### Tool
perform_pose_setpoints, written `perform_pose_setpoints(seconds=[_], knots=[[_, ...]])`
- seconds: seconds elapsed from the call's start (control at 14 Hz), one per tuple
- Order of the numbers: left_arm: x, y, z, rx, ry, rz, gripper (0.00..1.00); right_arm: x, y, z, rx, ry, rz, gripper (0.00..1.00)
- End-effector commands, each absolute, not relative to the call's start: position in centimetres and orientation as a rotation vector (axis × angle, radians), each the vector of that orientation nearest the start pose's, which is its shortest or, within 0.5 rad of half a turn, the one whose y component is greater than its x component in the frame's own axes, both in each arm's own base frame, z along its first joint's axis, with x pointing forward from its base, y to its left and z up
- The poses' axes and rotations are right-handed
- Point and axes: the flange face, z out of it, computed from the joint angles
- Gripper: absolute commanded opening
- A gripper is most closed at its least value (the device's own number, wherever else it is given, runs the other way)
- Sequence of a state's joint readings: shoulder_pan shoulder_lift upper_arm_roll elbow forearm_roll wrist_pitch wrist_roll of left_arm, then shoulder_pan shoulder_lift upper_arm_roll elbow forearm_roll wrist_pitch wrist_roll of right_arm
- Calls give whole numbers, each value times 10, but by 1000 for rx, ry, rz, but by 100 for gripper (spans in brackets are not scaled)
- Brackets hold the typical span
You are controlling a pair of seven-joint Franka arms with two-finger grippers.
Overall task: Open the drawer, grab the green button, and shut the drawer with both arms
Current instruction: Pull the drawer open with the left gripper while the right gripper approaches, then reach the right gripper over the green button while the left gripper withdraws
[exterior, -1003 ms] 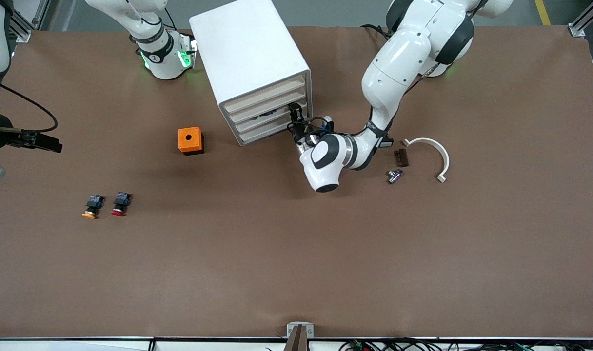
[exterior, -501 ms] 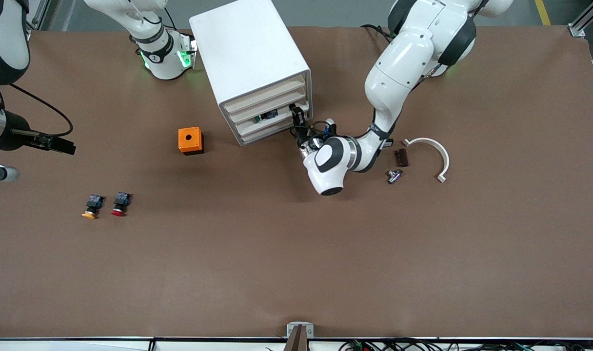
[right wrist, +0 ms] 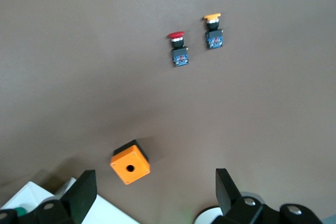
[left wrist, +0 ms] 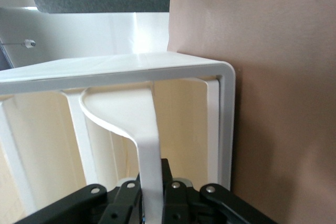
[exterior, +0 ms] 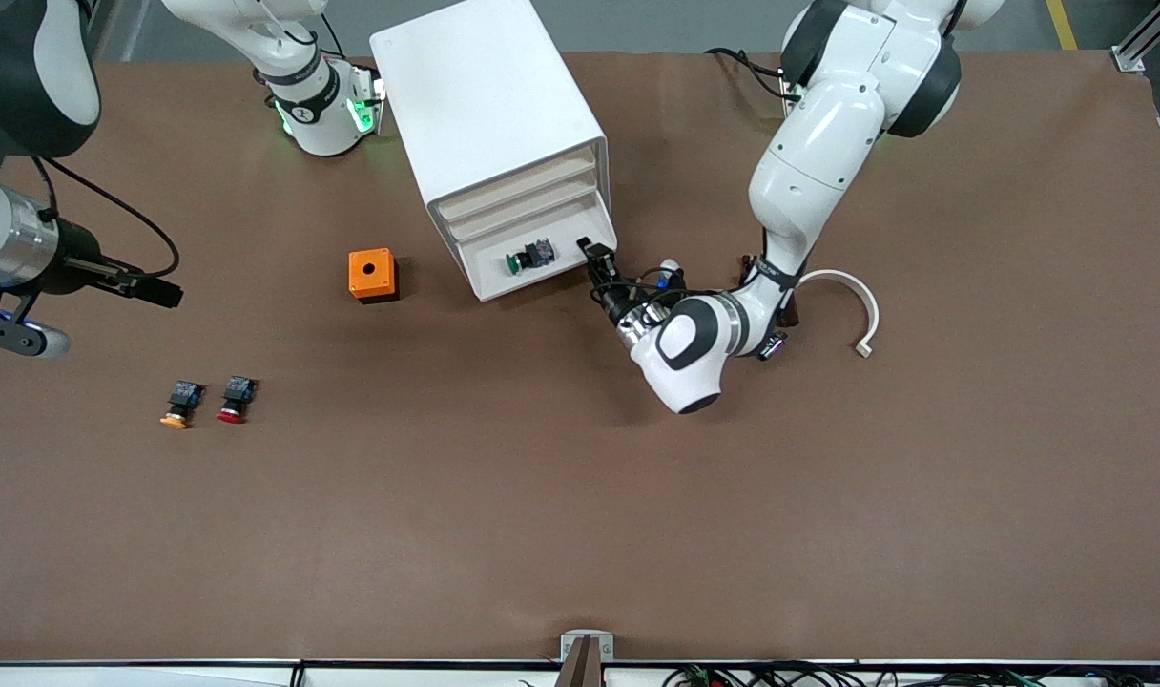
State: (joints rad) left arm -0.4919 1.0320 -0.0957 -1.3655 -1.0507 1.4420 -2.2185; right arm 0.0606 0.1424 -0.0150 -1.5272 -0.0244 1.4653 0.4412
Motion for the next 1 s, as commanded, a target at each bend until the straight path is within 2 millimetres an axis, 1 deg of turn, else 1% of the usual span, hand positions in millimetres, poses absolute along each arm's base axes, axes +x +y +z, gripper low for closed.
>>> perform_pose_setpoints(seconds=[0.0, 0.07, 0.14, 0.21, 0.36, 0.43, 0.5, 0.57, 0.64, 0.72, 0.79, 0.93], knots=[[514, -421, 119, -993, -1818, 1581, 10, 577, 49, 560, -3116, 725, 309, 100], [524, -411, 120, -981, -1847, 1590, 9, 576, 62, 559, -3116, 768, 309, 100], [536, -397, 119, -967, -1880, 1607, 9, 574, 75, 558, -3110, 814, 306, 100], [542, -392, 118, -965, -1901, 1632, 10, 573, 89, 556, -3105, 862, 301, 100], [545, -388, 115, -961, -1909, 1648, 13, 571, 103, 555, -3099, 909, 293, 100], [545, -388, 116, -967, -1909, 1648, 16, 570, 110, 554, -3098, 927, 290, 100], [545, -388, 116, -972, -1908, 1651, 26, 569, 116, 550, -3093, 956, 295, 100], [545, -388, 117, -979, -1910, 1649, 49, 568, 124, 547, -3080, 971, 282, 100], [546, -388, 118, -1018, -1906, 1668, 80, 566, 131, 542, -3070, 999, 286, 100], [546, -388, 119, -1051, -1902, 1681, 100, 564, 143, 538, -3058, 1035, 286, 100], [547, -388, 121, -1077, -1899, 1692, 100, 561, 158, 535, -3053, 1062, 275, 100], [551, -386, 127, -1124, -1894, 1721, 100, 556, 175, 525, -3046, 1105, 266, 100]])
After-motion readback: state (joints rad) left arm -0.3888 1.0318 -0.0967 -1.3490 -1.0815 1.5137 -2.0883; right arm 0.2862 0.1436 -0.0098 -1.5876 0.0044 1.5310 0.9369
